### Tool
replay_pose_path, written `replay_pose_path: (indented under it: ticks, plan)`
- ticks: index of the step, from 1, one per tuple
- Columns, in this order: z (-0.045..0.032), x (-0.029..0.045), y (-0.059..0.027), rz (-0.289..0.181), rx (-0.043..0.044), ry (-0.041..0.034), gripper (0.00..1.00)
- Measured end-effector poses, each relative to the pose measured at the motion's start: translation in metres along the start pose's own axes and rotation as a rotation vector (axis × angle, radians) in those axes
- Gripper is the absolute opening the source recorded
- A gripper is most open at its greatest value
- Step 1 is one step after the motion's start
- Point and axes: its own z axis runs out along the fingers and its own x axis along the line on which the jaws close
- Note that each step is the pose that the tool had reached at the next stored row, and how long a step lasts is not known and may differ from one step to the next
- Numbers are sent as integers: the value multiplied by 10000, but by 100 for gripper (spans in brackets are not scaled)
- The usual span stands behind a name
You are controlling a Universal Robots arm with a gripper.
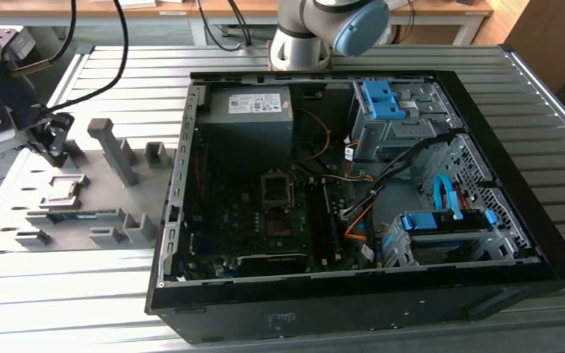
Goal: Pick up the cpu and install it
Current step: 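Reach for the cpu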
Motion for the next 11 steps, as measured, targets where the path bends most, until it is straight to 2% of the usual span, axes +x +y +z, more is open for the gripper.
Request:
replay_pose_path:
  ticks: [4,9,11]
  plan:
    - [36,19,-2,3,3,2,10]
    - [79,133,-13,0,1,0,10]
    - [113,147,-16,-1,-1,-2,10]
